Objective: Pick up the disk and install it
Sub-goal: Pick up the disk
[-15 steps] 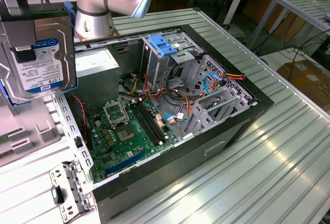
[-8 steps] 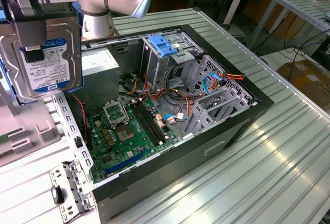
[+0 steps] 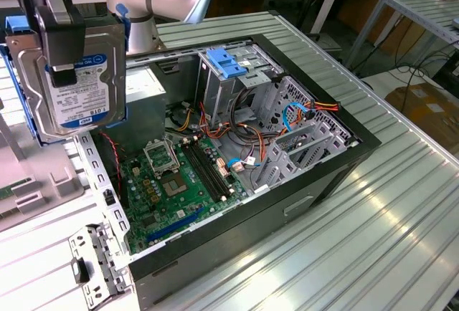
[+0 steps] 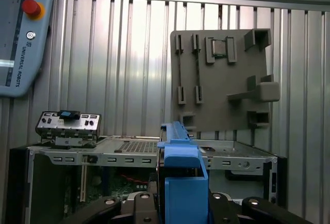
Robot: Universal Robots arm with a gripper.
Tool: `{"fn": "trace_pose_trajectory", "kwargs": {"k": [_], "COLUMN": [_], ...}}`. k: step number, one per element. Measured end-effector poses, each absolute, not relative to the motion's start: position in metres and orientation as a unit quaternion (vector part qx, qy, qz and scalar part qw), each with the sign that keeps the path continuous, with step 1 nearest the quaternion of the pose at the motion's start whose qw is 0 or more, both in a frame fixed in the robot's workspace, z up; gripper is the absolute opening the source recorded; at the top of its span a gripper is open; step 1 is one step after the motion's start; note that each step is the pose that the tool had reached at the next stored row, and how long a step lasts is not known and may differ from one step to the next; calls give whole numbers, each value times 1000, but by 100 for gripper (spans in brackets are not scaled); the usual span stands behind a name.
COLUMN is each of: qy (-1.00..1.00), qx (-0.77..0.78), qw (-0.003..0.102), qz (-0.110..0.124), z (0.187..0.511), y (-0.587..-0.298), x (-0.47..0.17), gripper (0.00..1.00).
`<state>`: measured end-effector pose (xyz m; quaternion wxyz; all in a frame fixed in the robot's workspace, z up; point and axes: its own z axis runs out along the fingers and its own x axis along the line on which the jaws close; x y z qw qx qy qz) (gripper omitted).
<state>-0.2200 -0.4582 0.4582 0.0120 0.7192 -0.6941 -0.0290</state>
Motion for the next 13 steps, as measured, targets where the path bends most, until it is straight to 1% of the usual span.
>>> {"fn": "trace_pose_trajectory", "kwargs": {"k": [13], "qy": [-694], "qx": [719], "qw": [13], "qz": [-30], "z": [458], "y": [-467], "x": [-203], "gripper": [37]}}
